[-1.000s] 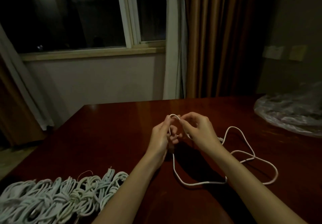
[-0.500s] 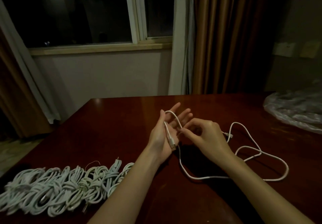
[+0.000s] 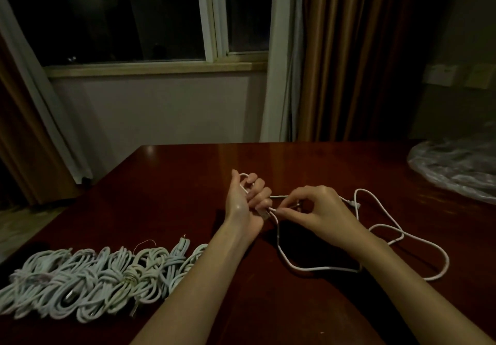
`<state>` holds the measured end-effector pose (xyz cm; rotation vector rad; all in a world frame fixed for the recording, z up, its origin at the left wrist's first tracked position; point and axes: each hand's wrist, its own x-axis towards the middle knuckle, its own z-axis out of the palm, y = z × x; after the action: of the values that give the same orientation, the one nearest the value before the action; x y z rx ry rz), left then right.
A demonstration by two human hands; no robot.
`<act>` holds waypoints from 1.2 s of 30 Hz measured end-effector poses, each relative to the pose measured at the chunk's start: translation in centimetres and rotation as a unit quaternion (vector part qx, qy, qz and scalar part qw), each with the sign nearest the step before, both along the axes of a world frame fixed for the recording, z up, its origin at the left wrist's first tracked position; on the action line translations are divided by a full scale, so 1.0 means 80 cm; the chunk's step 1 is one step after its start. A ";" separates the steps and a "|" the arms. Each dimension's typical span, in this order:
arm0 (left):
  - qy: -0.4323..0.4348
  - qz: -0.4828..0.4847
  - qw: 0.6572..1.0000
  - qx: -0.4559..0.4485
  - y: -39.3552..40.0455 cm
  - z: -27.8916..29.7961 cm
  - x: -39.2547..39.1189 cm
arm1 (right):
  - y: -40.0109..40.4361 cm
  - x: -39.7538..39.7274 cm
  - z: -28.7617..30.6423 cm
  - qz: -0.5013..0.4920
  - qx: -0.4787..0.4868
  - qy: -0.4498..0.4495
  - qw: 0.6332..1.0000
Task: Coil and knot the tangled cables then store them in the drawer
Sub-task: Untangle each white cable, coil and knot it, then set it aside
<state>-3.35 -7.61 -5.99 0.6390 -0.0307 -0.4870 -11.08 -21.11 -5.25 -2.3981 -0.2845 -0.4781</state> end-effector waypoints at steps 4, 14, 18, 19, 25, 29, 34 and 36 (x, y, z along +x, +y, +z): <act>-0.012 -0.060 0.998 -0.032 0.000 -0.002 -0.003 | 0.003 0.000 -0.003 -0.011 -0.015 -0.002 1.000; -0.046 -0.061 0.996 0.033 0.010 0.001 0.005 | -0.022 -0.008 0.017 0.023 0.026 0.052 0.998; -0.076 -0.093 0.989 0.091 0.006 0.001 0.003 | -0.013 -0.008 0.016 0.043 0.000 0.064 0.997; -0.083 -0.097 0.987 0.101 0.007 0.002 0.003 | -0.010 -0.008 0.016 0.049 0.000 0.055 0.997; -0.181 -0.130 0.946 0.234 -0.003 0.001 -0.010 | 0.016 -0.012 0.015 0.074 -0.018 0.014 0.997; -0.210 -0.171 0.920 0.284 -0.010 -0.004 -0.020 | 0.015 -0.010 0.013 0.022 -0.016 -0.008 1.000; -0.247 -0.217 0.877 0.350 -0.010 -0.004 -0.023 | 0.010 -0.011 0.009 -0.031 -0.044 -0.025 0.998; -0.250 -0.241 0.863 0.368 -0.010 -0.002 -0.027 | 0.005 -0.009 0.007 -0.026 -0.018 -0.011 0.999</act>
<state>-5.52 -8.38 -6.12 1.5247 -0.5306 -0.8136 -11.77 -20.69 -4.68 -2.4405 -0.2441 -0.5281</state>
